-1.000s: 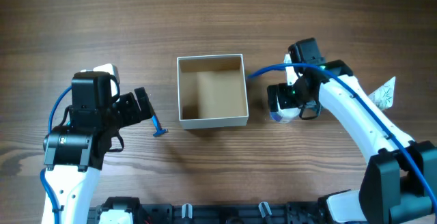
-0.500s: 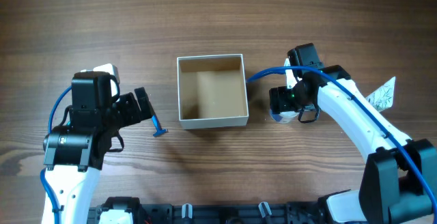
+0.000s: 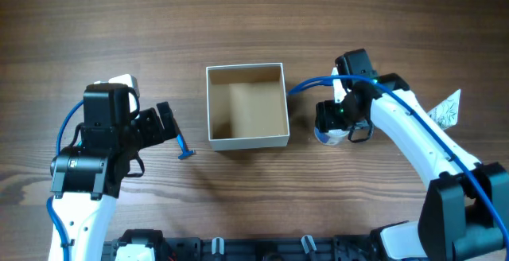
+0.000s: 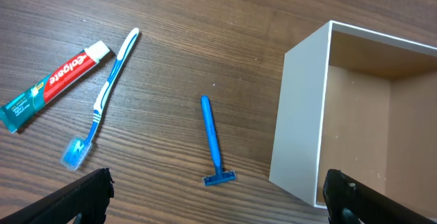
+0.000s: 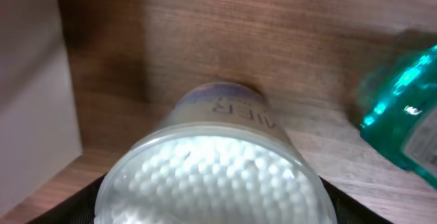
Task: Pack container
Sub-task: 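Carry the tub into the box with the right gripper and release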
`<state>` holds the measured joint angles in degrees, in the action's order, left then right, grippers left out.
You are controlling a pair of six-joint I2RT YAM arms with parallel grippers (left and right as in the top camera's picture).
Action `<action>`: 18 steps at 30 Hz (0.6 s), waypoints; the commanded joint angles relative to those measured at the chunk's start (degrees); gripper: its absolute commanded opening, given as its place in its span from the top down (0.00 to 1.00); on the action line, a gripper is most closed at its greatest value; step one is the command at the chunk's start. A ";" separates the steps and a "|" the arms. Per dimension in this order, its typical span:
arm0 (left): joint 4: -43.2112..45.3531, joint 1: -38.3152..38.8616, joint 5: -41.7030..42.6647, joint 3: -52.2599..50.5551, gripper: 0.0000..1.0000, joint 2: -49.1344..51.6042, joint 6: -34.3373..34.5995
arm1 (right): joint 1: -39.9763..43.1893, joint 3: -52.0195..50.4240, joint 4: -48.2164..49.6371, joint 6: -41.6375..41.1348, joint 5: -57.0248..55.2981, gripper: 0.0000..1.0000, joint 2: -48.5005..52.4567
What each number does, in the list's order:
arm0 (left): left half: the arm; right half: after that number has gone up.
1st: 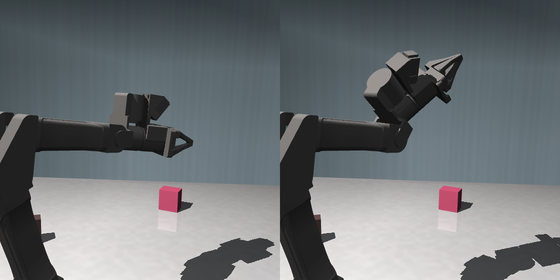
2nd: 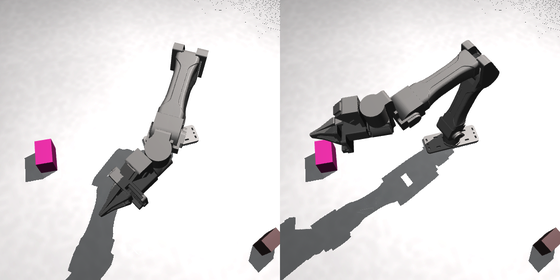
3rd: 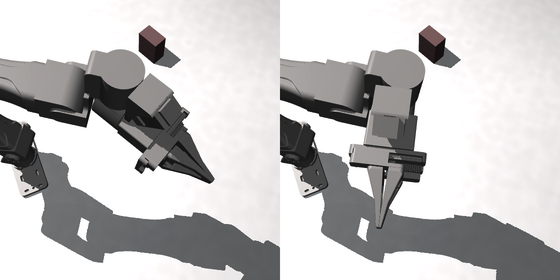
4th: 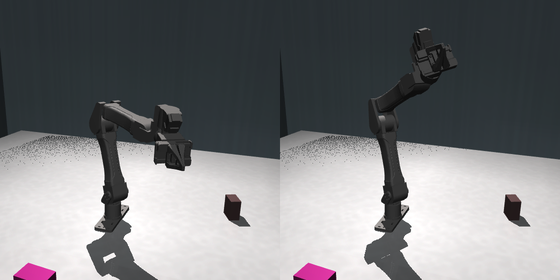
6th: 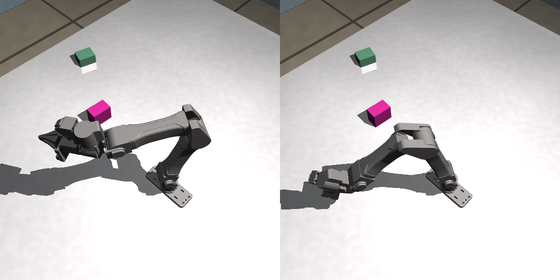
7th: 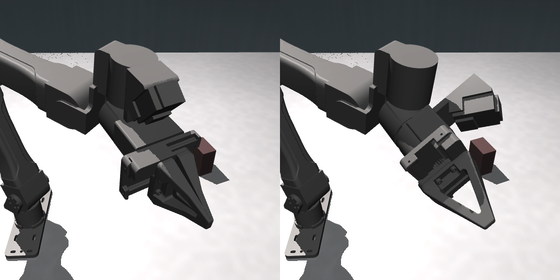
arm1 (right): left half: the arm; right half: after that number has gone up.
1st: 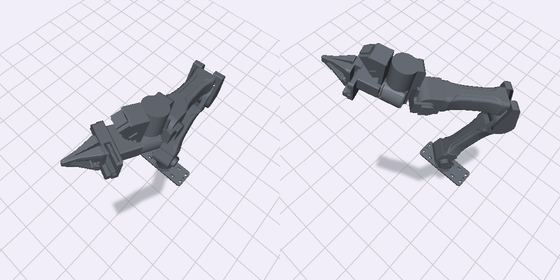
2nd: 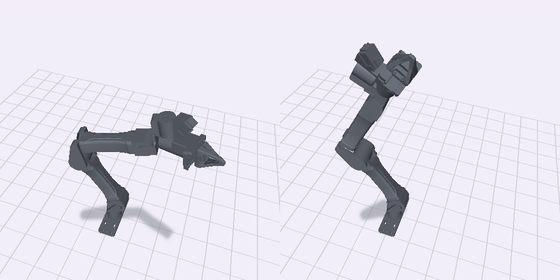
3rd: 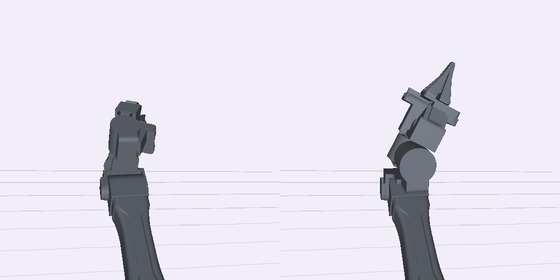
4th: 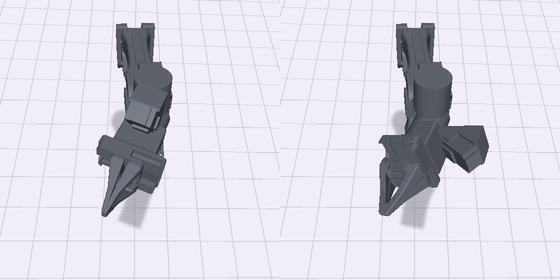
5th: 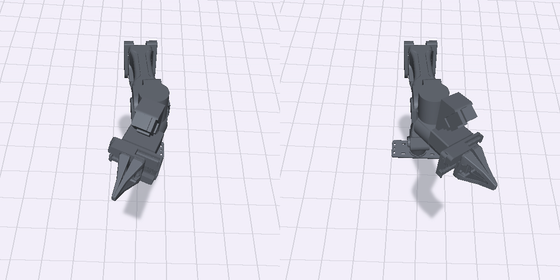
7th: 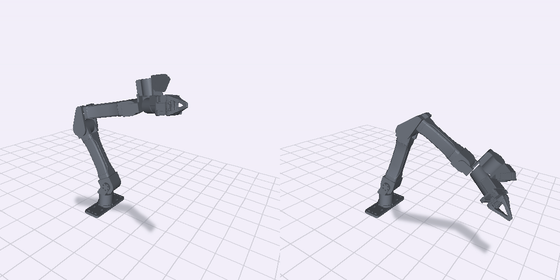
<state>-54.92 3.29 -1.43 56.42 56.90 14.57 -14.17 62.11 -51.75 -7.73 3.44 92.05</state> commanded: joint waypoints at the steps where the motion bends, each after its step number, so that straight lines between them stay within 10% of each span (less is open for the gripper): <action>1: 0.22 0.20 0.48 1.03 0.00 0.00 1.11 | -0.46 12.59 -5.09 0.26 0.98 0.96 -1.33; 8: 0.22 0.20 0.48 1.03 0.00 0.00 1.14 | -9.73 38.29 -11.45 4.46 -0.04 0.96 -1.90; 18: 0.22 0.20 0.50 1.03 0.00 0.00 1.14 | -26.45 39.04 -3.21 4.68 -2.14 0.96 10.08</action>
<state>-54.89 3.29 -1.43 56.45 56.95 14.57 -37.82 100.71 -55.86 -3.73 2.50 96.47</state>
